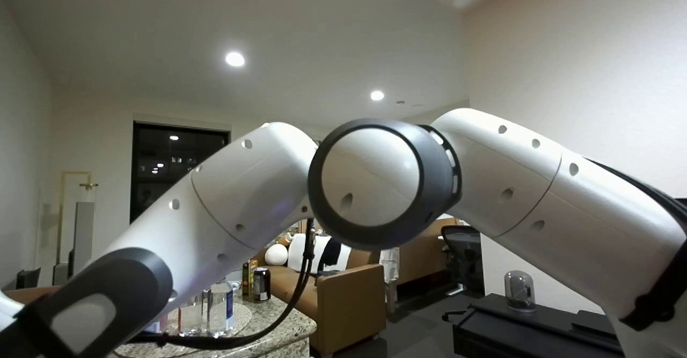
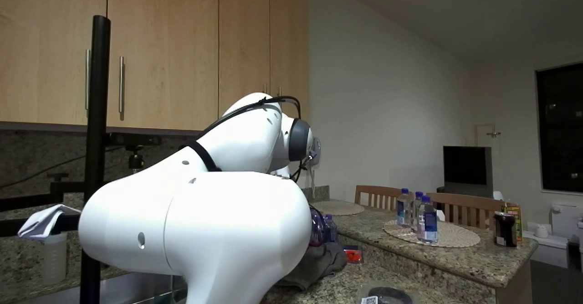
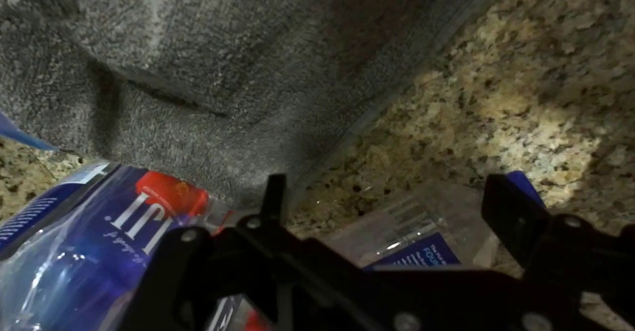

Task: Move the grey towel to the right

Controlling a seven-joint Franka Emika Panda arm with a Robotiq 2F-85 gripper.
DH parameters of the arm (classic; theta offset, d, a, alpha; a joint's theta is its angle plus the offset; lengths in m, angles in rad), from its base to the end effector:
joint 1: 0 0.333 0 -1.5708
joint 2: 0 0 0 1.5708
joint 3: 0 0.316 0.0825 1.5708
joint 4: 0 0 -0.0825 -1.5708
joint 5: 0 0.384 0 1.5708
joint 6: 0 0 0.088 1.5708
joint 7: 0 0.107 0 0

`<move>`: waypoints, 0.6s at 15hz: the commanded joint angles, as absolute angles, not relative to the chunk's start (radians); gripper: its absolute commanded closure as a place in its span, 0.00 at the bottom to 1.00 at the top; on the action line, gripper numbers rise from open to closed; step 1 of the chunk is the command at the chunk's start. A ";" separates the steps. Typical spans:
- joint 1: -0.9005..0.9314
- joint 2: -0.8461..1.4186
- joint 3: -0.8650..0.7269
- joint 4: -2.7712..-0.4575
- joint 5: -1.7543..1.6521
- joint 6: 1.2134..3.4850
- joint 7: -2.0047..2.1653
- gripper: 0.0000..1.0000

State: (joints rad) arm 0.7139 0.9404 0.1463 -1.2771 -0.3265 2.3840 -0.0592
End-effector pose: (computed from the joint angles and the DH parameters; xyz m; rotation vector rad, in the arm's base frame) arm 0.5241 0.5582 0.2010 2.6447 1.5623 0.3323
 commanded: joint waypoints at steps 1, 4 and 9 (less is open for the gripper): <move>0.739 1.045 0.110 -1.125 -0.350 2.310 -0.100 0.00; 0.741 1.116 0.110 -1.035 -0.331 2.280 -0.121 0.00; 0.742 1.228 0.112 -0.903 -0.314 2.256 -0.147 0.00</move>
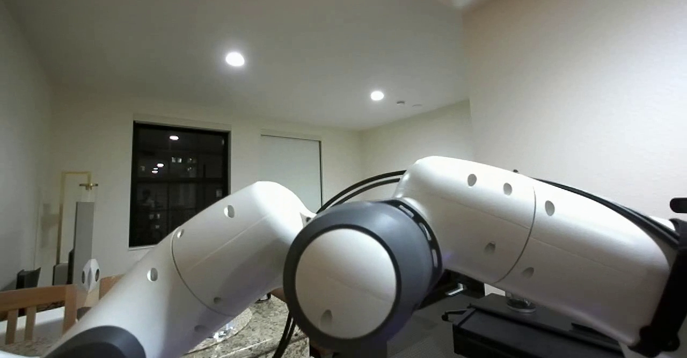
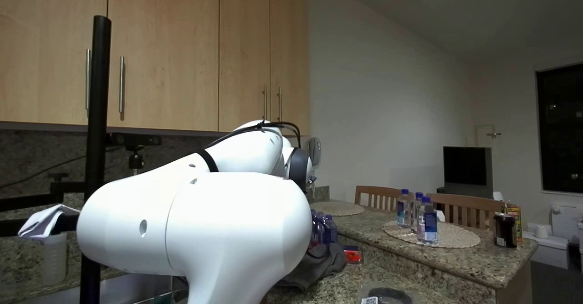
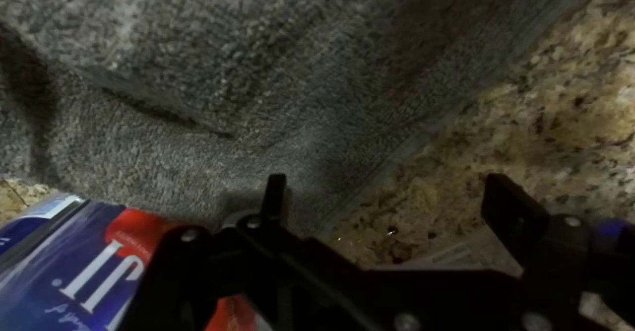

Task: Move the grey towel to the right

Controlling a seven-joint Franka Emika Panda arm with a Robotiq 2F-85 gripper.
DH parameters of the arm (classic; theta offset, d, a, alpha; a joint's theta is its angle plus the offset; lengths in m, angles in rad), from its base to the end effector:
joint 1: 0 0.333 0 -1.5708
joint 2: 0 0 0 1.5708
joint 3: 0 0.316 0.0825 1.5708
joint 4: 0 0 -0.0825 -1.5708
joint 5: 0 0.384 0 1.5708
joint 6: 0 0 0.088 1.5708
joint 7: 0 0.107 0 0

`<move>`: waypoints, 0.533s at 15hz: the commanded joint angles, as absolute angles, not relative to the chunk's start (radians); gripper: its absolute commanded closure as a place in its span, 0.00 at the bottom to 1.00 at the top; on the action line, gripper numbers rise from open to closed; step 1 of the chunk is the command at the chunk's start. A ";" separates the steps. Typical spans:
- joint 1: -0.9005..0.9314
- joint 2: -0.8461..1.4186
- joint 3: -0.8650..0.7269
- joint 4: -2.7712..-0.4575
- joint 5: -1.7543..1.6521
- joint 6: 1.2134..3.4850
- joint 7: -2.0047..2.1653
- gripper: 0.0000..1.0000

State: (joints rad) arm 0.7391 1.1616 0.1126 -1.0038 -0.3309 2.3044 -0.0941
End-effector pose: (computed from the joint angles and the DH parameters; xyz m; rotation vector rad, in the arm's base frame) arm 0.5504 0.5669 0.1456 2.6022 1.5508 0.2957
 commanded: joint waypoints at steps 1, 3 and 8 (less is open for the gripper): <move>0.739 1.244 0.116 -0.881 -0.307 2.245 -0.153 0.00; 0.739 1.276 0.115 -0.833 -0.299 2.216 -0.165 0.00; 0.741 1.344 0.106 -0.719 -0.292 2.118 -0.183 0.00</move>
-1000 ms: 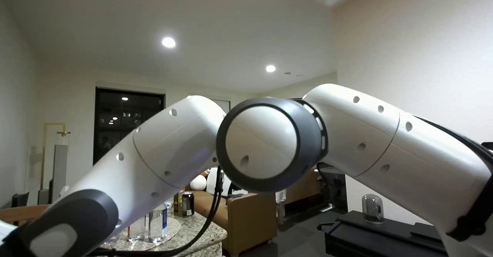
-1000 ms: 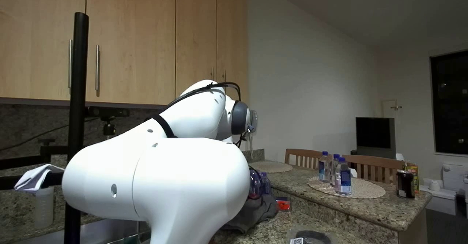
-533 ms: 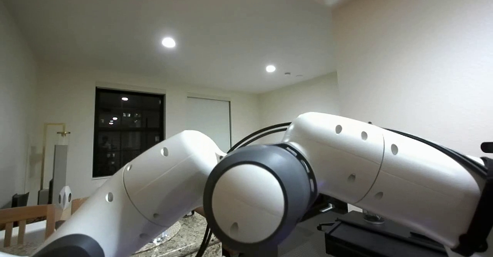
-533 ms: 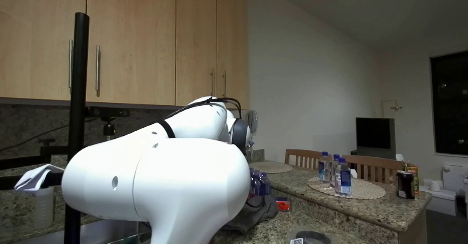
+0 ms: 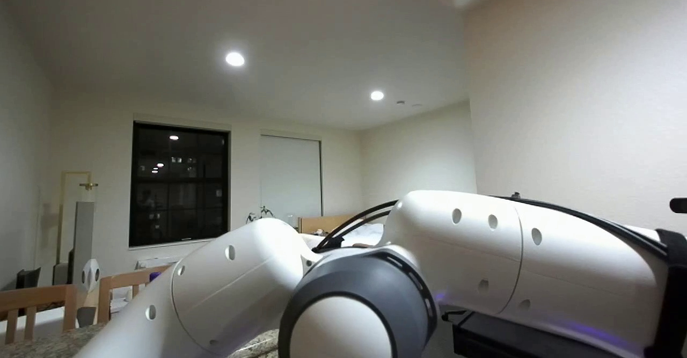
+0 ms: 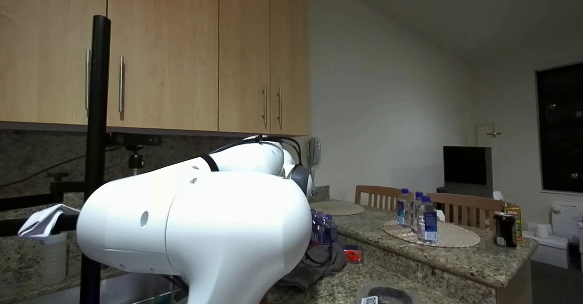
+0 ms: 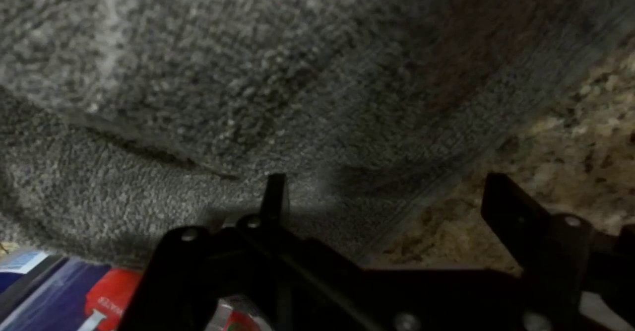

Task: Move the grey towel to the right

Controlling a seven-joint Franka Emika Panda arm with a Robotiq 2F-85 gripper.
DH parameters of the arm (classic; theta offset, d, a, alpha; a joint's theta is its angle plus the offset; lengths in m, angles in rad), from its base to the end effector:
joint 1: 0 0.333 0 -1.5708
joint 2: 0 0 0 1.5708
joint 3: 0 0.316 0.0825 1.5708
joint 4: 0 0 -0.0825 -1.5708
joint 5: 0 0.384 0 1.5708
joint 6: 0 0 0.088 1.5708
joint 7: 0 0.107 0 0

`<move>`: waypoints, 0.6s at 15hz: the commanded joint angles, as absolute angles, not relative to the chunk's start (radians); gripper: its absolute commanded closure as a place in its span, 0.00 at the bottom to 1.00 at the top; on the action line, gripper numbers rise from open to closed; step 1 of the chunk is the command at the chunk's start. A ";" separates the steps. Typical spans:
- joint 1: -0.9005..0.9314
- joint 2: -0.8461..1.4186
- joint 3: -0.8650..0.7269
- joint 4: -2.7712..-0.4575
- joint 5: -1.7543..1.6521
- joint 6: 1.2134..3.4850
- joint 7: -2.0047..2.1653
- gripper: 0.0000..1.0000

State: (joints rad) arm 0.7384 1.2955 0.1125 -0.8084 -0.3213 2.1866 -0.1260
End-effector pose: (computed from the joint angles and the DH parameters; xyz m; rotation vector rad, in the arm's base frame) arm 0.5646 0.5627 0.1190 2.5934 1.5281 0.2099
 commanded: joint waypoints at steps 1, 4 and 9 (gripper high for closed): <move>0.742 1.356 0.105 -0.697 -0.290 2.098 -0.187 0.00; 0.742 1.395 0.109 -0.638 -0.281 2.043 -0.217 0.25; 0.732 1.404 0.141 -0.619 -0.297 2.016 -0.238 0.54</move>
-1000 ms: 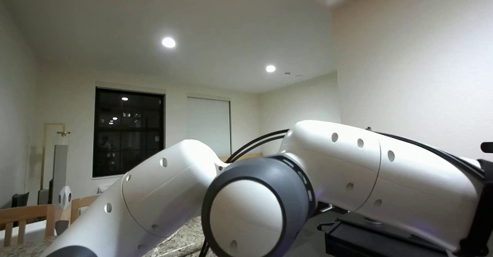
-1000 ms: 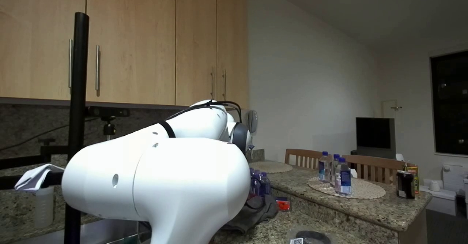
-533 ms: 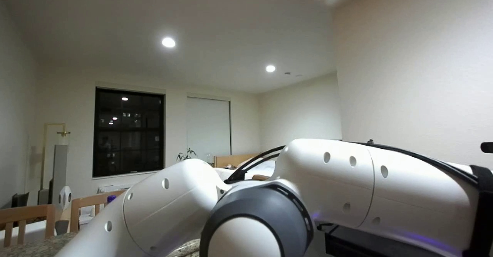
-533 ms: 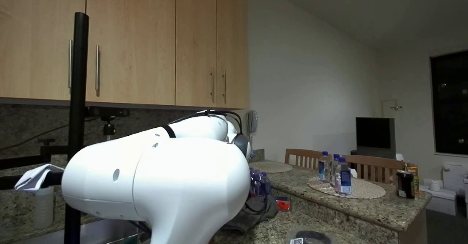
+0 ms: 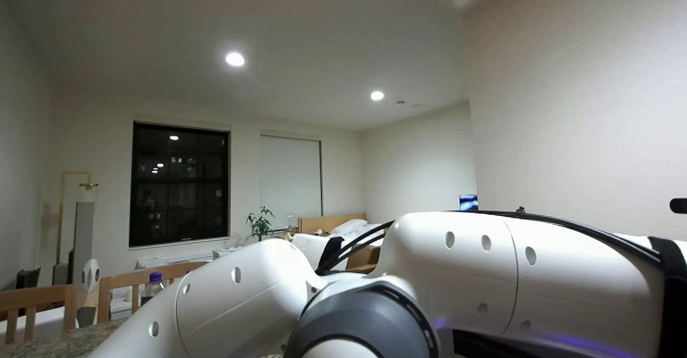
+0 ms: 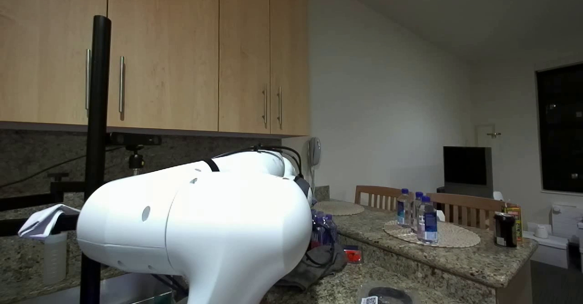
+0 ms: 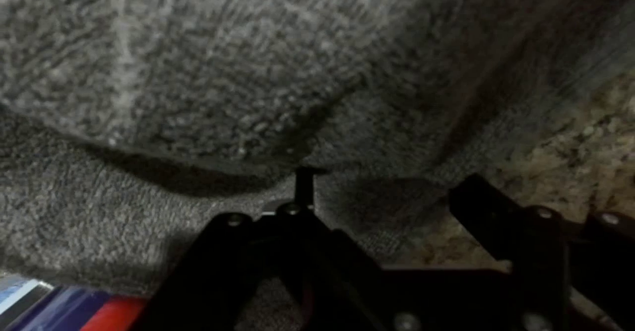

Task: Move the grey towel to the right

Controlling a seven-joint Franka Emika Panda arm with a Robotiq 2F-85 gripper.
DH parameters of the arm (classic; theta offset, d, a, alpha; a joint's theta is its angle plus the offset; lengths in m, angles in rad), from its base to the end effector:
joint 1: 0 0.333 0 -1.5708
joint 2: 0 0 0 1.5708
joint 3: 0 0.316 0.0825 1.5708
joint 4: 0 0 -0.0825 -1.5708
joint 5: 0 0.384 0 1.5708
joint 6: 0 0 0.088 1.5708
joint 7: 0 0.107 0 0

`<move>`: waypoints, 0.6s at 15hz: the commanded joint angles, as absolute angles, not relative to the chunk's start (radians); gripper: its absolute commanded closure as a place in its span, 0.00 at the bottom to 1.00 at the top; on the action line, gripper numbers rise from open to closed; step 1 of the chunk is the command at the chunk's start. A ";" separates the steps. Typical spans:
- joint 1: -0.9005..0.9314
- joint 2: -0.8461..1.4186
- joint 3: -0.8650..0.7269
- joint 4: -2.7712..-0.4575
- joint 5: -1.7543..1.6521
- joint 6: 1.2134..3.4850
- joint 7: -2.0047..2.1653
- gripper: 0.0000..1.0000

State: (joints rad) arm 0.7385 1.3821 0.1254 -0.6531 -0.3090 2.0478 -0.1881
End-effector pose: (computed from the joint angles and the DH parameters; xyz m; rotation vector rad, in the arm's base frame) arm 0.5690 0.5581 0.1102 2.5663 1.5541 0.0972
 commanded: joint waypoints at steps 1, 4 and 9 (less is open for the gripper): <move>0.731 1.405 0.145 -0.617 -0.296 2.011 -0.240 0.59; 0.727 1.404 0.154 -0.615 -0.292 2.001 -0.242 0.79; 0.709 1.394 0.183 -0.615 -0.277 1.983 -0.245 0.92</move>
